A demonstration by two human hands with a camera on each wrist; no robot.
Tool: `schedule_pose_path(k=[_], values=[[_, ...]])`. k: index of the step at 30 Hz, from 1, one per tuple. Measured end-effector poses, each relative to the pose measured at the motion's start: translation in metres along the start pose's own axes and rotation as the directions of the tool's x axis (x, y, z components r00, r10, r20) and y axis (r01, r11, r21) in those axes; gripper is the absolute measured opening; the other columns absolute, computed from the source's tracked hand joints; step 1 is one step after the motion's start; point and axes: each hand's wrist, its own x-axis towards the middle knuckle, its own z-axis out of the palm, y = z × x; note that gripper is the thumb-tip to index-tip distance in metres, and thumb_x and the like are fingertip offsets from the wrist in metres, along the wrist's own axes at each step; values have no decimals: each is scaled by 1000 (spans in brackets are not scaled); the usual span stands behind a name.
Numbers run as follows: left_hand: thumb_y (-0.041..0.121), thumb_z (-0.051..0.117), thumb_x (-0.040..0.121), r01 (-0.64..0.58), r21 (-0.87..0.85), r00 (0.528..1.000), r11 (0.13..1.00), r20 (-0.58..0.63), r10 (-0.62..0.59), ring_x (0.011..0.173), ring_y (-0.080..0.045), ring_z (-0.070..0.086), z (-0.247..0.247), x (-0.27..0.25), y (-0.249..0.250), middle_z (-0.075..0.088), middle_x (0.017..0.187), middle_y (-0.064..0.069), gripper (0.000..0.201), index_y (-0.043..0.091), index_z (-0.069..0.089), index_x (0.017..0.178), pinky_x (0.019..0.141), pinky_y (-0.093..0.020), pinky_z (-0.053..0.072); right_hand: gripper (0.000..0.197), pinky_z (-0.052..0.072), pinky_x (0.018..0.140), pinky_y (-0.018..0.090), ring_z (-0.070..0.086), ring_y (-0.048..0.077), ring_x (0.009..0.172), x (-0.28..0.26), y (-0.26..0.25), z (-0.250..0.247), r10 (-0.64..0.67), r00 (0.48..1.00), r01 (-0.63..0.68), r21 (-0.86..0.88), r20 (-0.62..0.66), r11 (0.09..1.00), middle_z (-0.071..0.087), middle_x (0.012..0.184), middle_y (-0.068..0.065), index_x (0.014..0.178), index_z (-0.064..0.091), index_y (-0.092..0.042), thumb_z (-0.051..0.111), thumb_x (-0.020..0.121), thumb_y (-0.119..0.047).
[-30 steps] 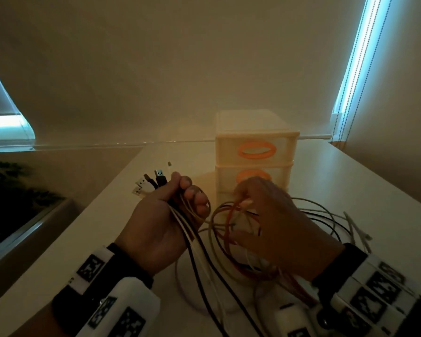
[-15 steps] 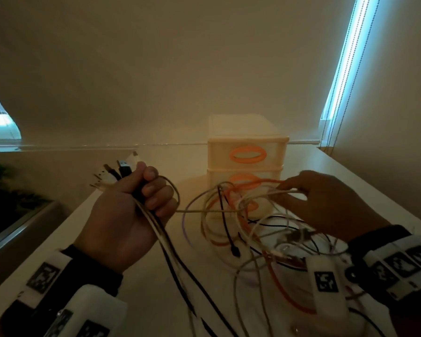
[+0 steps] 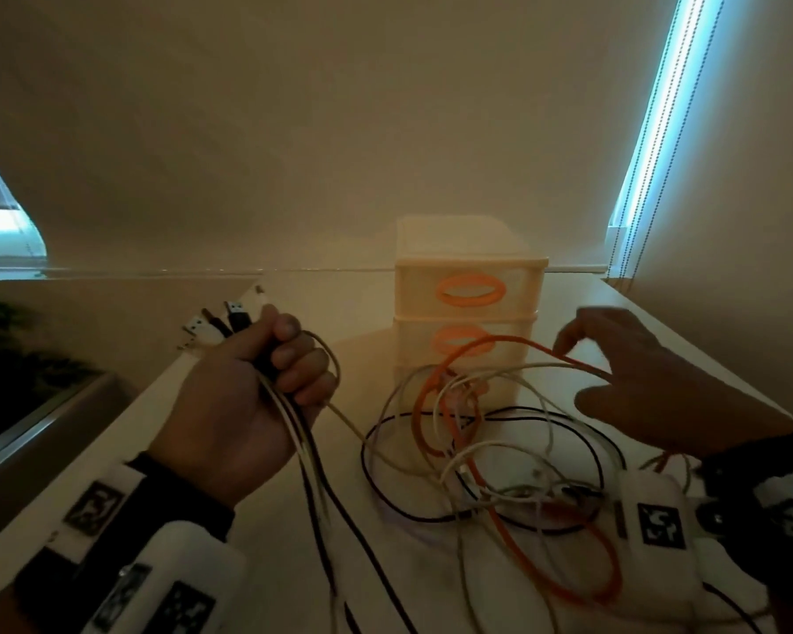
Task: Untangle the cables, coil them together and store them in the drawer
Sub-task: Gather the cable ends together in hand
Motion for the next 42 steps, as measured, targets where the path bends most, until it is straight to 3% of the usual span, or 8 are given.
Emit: schedule_pose_path(k=[3,6,14,23,29,34,38,42], values=[[33,42,105,16,-25,999,1000,36,-16,54,-10,24,6,-1,-7,28,66,5,38,16,50,72,50,-23,27,36,42,91,19,51,-5,111,-13,-47,5,-184,937,286,352,-297,891,54,130,-14,114,53,-38,67,86,-20],[32,41,105,44,-34,995,998,96,-41,55,-11,26,14,0,-14,29,67,3,37,15,50,74,52,-24,27,32,60,84,39,71,16,102,-24,-101,34,-255,945,322,726,-205,608,69,113,-5,117,55,-29,67,88,-29],[34,39,106,7,-43,985,999,170,1,52,-7,24,5,-4,19,31,64,8,37,19,50,75,49,-21,26,23,45,52,21,53,9,52,-21,-102,63,-308,923,119,588,232,800,59,60,-2,84,67,-20,55,101,-28],[32,35,110,295,196,815,935,459,-353,47,-10,40,-5,-10,29,43,61,2,37,15,46,80,48,-23,35,29,40,49,12,57,4,50,-4,-77,50,-93,951,183,294,-295,938,62,59,-17,72,62,-27,56,97,-42],[34,44,104,333,604,747,724,299,-594,113,-45,65,4,-17,-15,61,128,-35,38,12,41,74,94,-39,55,28,50,52,19,66,18,53,-6,-82,54,-19,924,232,519,-382,822,72,64,-1,78,74,-14,64,95,-33],[30,48,105,338,464,856,819,209,-472,103,-37,68,7,-15,-16,66,103,-25,40,8,47,72,104,-48,51,16,46,54,10,64,2,57,-22,-98,55,-229,919,386,610,-322,692,68,63,-16,80,76,-19,67,93,-17],[37,39,106,240,177,962,954,90,-259,97,-32,73,15,-11,-15,70,110,-25,45,11,40,69,85,-39,62,17,47,59,12,64,4,62,-26,-100,69,-500,866,457,421,-10,783,68,69,-9,85,74,-23,63,98,-26],[37,42,105,151,-54,988,987,18,-151,62,-18,56,10,-6,-13,49,69,-1,43,15,43,68,57,-26,51,20,44,56,20,58,8,66,-14,-84,71,-415,902,431,241,-118,870,60,68,-10,84,65,-31,54,98,-41]])
